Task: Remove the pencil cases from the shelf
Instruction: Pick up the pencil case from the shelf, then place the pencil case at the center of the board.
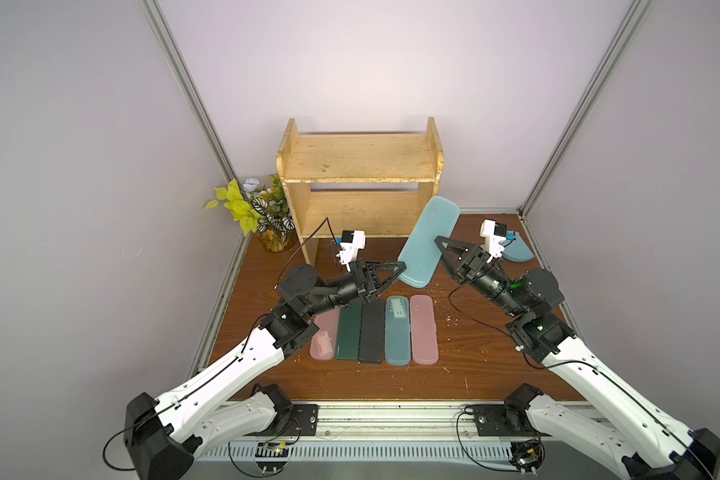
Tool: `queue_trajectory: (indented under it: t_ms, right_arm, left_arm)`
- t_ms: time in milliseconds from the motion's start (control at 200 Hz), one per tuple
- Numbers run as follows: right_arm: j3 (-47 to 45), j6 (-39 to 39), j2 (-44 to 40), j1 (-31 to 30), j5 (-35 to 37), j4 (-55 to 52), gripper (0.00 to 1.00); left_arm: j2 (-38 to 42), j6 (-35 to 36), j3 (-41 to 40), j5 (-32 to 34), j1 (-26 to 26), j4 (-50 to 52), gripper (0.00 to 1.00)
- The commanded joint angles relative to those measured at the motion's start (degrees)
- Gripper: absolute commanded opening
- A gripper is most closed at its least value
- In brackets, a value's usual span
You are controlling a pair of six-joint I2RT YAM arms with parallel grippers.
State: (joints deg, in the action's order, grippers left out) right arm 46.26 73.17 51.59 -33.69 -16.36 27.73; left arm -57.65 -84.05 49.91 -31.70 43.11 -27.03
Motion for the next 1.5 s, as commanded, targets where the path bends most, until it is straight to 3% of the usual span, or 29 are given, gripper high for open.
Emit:
queue_trajectory:
  t_ms: [0,70,215,325,375,470,596,781,941,1161,1491]
  right_arm:
    - [0.2,1.7,0.3,-0.3,1.3,5.8,0.41]
    - [0.0,2.6,0.6,-0.2,1.2,6.2,0.32]
    - [-1.0,4.2,0.6,-0.3,1.2,6.4,0.25]
    - [-1.6,4.7,0.1,-0.2,1.3,5.7,0.23]
    - [-1.9,4.7,-0.3,-0.3,1.5,4.8,0.23]
    - [-2.6,3.6,-1.2,-0.3,1.7,2.7,0.22]
    - [-3.2,-0.3,-3.4,0.2,2.3,-5.2,0.22]
    - [-6.5,-4.3,-6.6,3.4,-0.6,-15.4,0.21]
    - [-8.6,-11.0,-8.4,6.5,-3.7,-24.6,0.21]
    - [-7.9,-26.2,-8.0,11.1,-6.2,-41.4,0.21]
    - [-10.1,-40.2,-3.7,20.6,-12.5,-50.6,0.20]
  left_arm:
    - [0.2,0.4,-0.1,-1.5,0.6,-3.9,0.00]
    - [0.2,0.5,-0.4,-1.5,0.7,-4.2,0.00]
    - [-0.1,0.6,-1.0,-1.2,0.7,-4.7,0.03]
    - [-0.4,0.5,-1.5,-0.5,0.6,-5.4,0.19]
    - [-0.5,0.4,-1.7,0.0,0.7,-5.4,0.39]
    - [-0.7,1.0,-1.7,1.5,0.6,-3.6,0.65]
    - [0.1,3.4,-1.0,4.6,0.6,3.8,0.78]
    - [3.8,9.3,1.7,12.5,-1.2,25.9,0.80]
    - [7.7,11.4,2.3,16.4,-4.0,35.2,0.79]
    - [8.5,12.6,3.9,17.0,-4.7,38.9,0.79]
    - [7.0,12.0,3.8,16.7,-4.8,37.1,0.80]
